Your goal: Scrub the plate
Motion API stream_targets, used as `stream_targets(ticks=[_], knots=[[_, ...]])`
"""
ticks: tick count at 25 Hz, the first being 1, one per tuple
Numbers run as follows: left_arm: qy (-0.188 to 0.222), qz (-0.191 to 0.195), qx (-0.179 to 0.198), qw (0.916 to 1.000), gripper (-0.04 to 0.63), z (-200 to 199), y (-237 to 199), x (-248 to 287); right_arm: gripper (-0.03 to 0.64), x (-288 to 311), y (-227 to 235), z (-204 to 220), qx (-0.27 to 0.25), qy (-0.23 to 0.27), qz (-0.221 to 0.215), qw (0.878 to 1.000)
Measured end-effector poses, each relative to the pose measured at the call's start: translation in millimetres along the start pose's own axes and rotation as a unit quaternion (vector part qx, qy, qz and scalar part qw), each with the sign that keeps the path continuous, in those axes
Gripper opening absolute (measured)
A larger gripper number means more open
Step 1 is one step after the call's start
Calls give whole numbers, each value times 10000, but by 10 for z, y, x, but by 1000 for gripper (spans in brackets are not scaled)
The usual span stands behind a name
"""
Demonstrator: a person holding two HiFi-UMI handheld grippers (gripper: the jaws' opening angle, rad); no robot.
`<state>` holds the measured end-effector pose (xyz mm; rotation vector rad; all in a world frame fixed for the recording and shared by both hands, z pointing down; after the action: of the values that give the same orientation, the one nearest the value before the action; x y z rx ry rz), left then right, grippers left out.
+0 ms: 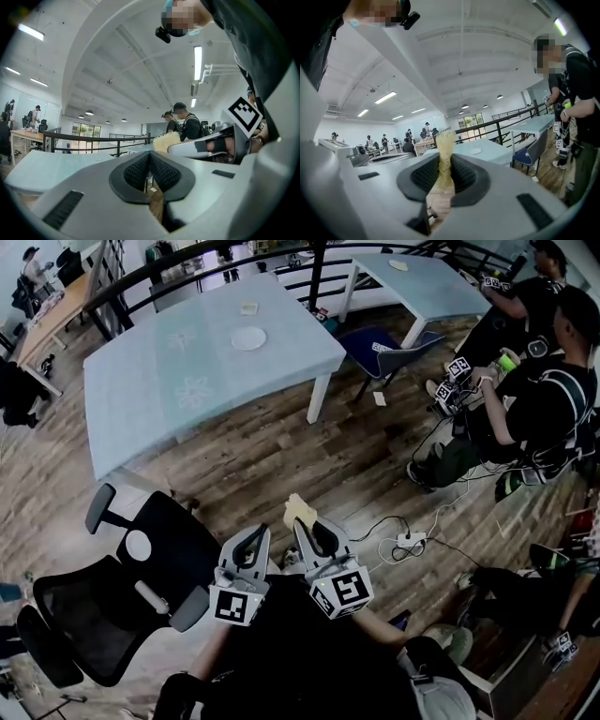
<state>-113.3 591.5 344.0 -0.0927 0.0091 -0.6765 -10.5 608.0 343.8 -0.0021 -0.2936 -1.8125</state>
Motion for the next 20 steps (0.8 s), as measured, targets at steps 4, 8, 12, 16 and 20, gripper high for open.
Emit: stream_targets(ticks=[4, 8, 12, 16, 20], knots=[[-98, -79, 4, 9999, 12, 1, 2, 18, 64, 15, 40, -3, 11, -46, -72, 10000], [-66, -147, 33, 9999, 12, -32, -30, 57, 64, 94, 28, 36, 23, -154, -171, 9997], [-85, -109, -22, 9999, 12, 40, -77, 129, 66, 176, 20, 71, -40, -218, -229, 9995], [-68, 41, -4, 10000, 12, 64, -183, 264, 66, 280, 161, 54, -121, -231, 2, 9997], [-5, 111, 23, 9999, 12, 13, -345, 455, 66, 425, 350, 8, -68, -228, 294, 9993]])
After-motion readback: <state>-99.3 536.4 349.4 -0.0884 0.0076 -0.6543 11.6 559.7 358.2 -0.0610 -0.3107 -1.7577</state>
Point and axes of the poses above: the fingertips, and each gripper's own axes: x forward along the fingers, y to its right, z out of its underside, the point moved 3 cm from there along -x, backward along the fingers, and after that the axes turned 2 degrees about -x, right-handed, at the moved point
